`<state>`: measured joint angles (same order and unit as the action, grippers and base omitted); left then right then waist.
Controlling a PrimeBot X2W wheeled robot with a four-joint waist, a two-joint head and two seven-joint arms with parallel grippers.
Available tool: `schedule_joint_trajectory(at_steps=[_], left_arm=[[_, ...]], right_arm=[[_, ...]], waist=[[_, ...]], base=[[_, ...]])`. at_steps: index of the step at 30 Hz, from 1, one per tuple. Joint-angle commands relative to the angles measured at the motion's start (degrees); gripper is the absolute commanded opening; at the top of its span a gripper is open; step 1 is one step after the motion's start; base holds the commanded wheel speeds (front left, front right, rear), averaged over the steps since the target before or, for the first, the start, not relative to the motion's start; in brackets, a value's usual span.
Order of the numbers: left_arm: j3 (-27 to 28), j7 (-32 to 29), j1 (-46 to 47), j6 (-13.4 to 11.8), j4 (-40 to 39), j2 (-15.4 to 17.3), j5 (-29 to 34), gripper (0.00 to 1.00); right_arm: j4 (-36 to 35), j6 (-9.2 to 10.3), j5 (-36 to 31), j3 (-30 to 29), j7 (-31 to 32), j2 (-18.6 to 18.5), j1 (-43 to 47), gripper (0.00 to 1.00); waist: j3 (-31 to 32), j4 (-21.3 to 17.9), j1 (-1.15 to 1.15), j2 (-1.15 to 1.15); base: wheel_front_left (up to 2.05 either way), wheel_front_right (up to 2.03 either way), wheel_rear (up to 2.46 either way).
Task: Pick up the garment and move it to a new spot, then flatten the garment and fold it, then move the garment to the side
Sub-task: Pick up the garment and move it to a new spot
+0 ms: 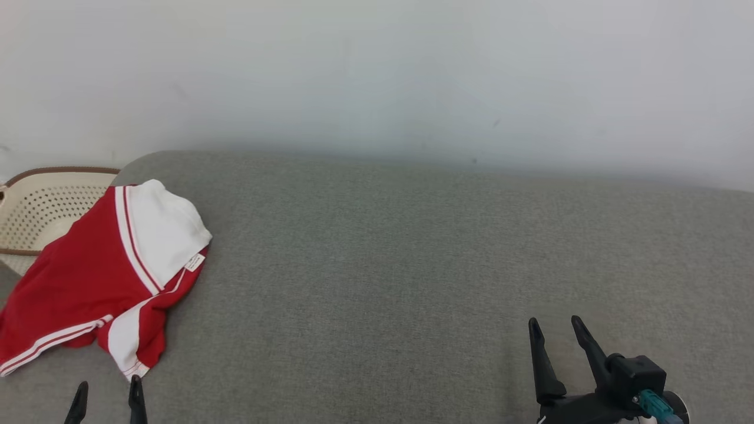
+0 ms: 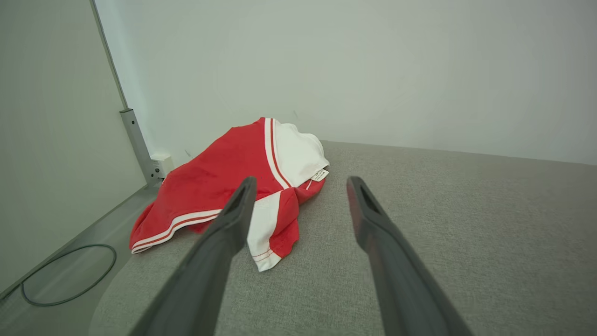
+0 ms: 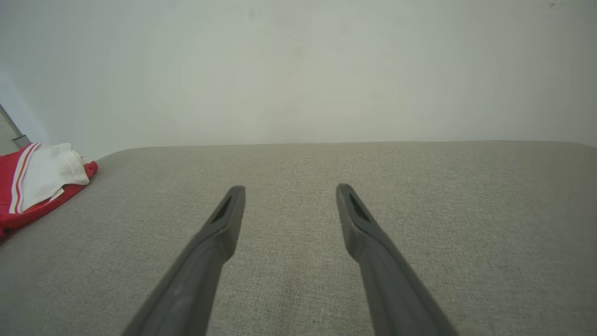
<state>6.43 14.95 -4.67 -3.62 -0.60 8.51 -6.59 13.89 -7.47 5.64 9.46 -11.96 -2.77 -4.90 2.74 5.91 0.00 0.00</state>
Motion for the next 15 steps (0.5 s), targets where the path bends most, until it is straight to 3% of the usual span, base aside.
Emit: schedule_joint_trajectory(at_steps=[1,15], left_arm=[[0.10,0.34,-0.66,-0.19,-0.03,0.27,0.48,1.00],[0.01,0.34,-1.49,-0.37,0.12,1.17,0.33,1.00]], right_arm=[[0.18,-0.04,0.47,0.25,-0.23,-0.19,1.11,1.00],[2.21,-0.04,2.48,2.41,-1.36,-0.19,1.27,1.00]], waist=[[0.39,3.15,0.00,0.00],[1.96,12.98,0.00,0.00]], base=[[0.00,0.00,0.00],[0.00,0.00,0.00]])
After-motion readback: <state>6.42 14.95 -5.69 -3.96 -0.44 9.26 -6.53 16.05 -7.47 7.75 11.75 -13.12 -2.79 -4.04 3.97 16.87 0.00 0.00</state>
